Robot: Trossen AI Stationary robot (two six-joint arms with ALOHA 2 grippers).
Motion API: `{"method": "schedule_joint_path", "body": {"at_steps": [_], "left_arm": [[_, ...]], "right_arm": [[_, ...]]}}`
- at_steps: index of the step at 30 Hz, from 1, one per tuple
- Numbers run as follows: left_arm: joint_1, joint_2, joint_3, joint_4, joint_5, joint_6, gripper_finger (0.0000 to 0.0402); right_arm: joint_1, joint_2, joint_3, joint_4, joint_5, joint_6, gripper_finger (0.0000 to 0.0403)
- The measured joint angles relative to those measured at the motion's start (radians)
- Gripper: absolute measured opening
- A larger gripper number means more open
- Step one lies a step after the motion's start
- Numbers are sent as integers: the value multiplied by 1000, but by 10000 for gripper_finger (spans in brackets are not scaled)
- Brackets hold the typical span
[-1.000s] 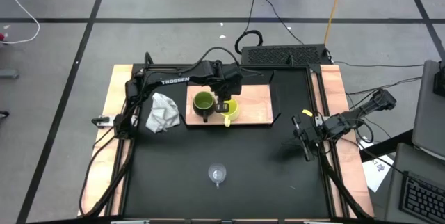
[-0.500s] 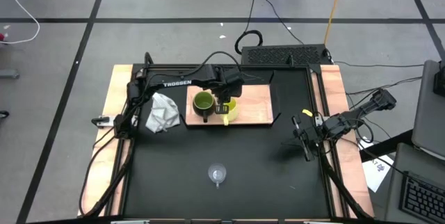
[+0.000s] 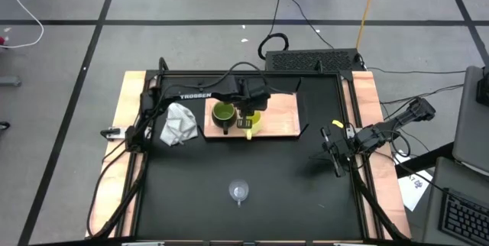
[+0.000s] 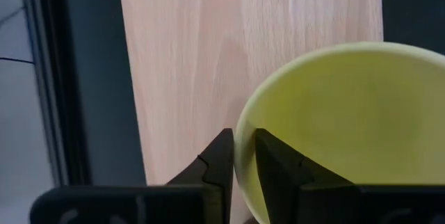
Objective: Stack small to large cups/mugs on shelf
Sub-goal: Put the yellow mug on the shelf, then put the transparent mug on the shelf
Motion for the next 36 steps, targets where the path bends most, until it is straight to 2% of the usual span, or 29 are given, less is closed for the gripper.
{"method": "schedule_joint_path", "body": {"at_steps": [8, 11, 15, 26, 31, 36], "left_arm": [[-47, 0, 0, 16, -65, -3, 60], [-61, 0, 0, 24, -87, -12, 73], [-66, 0, 0, 39, -91, -27, 111], [-67, -2, 0, 43, -113, -45, 250], [-67, -2, 13, 19, -114, -60, 283], [-69, -2, 50, -22, -115, -72, 291]], "right_arm": [[0, 0, 0, 0, 0, 0, 0], [0, 0, 0, 0, 0, 0, 0], [0, 0, 0, 0, 0, 0, 0], [0, 0, 0, 1, 0, 0, 0], [0, 0, 0, 1, 0, 1, 0], [0, 0, 0, 1, 0, 1, 0]]}}
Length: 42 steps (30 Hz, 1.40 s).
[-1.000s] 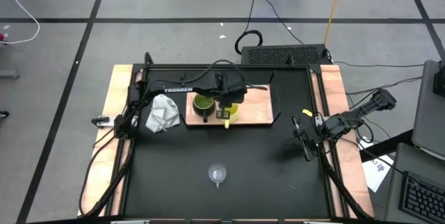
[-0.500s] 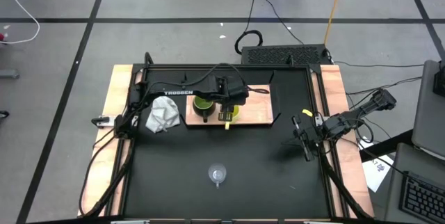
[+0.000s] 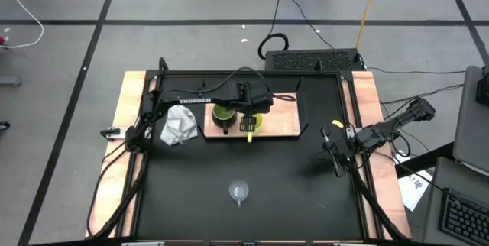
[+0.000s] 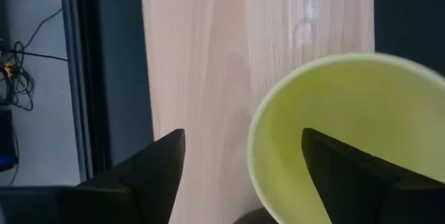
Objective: Stack small to large cups/mugs on shelf
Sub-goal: Put the transparent mug on the shelf
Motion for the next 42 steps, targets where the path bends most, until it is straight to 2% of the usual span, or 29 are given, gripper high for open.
{"method": "schedule_joint_path", "body": {"at_steps": [13, 15, 18, 24, 25, 32, 35, 38, 42], "left_arm": [[-40, -2, 227, -160, 2, -25, 272], [-43, -3, 252, -183, 25, -32, 260], [-46, -3, 260, -189, 58, -28, 209], [-40, -3, 260, -213, 63, -24, 32], [-38, -3, 260, -213, 63, -24, 17], [-35, -2, 260, -218, 75, -8, 3], [-35, -2, 260, -201, 133, -7, 3], [-35, -8, 260, -158, 242, -4, 2], [-43, -39, 260, -105, 271, -1, 1]], "right_arm": [[0, 0, 0, 0, 0, 0, 0], [0, 0, 0, 0, 0, 0, 0], [0, 0, 0, -1, 0, 0, 0], [0, 0, 0, -1, 0, 0, 0], [0, 0, 0, -1, 0, 0, 0], [0, 0, 0, -1, 0, 0, 0], [0, 0, 0, -1, 0, 0, 0], [0, 0, 0, -1, 0, 1, 0], [0, 0, 0, -3, 0, 8, 0]]}}
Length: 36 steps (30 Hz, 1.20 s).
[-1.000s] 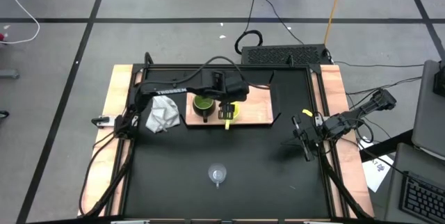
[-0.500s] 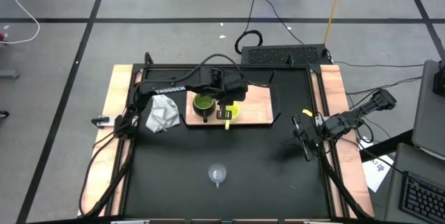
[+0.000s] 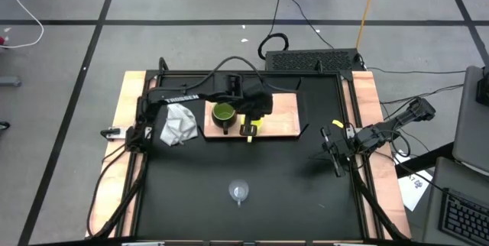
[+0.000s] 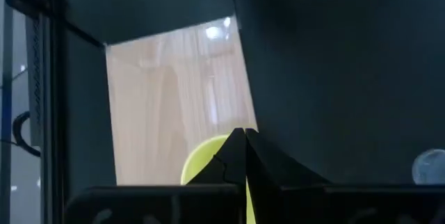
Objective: Stack small to large cups/mugs on shelf
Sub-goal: Put the transparent mug on the shelf
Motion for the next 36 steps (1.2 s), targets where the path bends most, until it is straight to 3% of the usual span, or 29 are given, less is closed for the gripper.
{"method": "schedule_joint_path", "body": {"at_steps": [17, 29, 32, 36], "left_arm": [[-19, -202, -4, 24, -10, 2, 0], [-31, -340, -7, -96, -145, -62, 0], [-36, -387, -52, -125, -183, -94, 0], [-37, -494, -207, -118, -207, -143, 0]], "right_arm": [[0, 21, 0, -6, -4, 19, 0], [0, 21, 0, 1, -4, 17, 0], [0, 22, 0, 1, -4, 16, 0], [0, 22, 0, 2, -5, 16, 0]]}}
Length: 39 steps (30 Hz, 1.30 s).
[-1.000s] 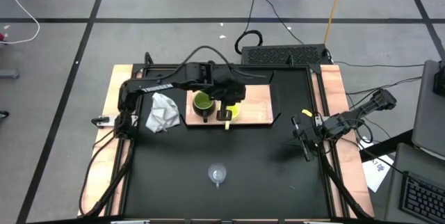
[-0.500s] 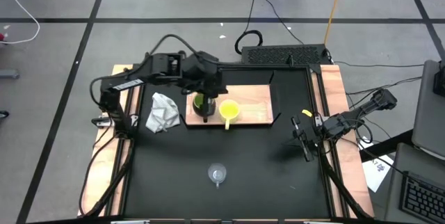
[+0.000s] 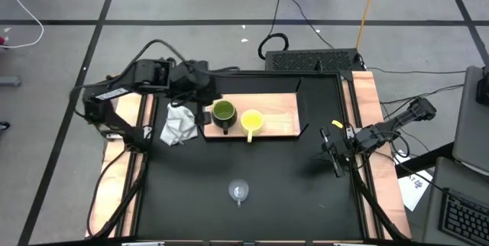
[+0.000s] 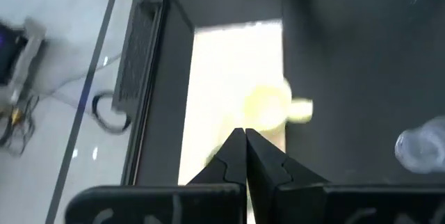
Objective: Stack small to large cups/mugs on shelf
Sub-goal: Put the transparent mug on the shelf
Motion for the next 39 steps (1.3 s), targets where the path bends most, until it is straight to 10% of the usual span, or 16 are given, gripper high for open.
{"method": "schedule_joint_path", "body": {"at_steps": [25, 39], "left_arm": [[-242, -1033, -1578, 1310, -178, -202, 0], [-285, -1204, -1846, 1490, -171, -67, 0]], "right_arm": [[0, 0, 0, 15, 0, -9, 0], [0, 0, 0, 15, 0, -13, 0]]}}
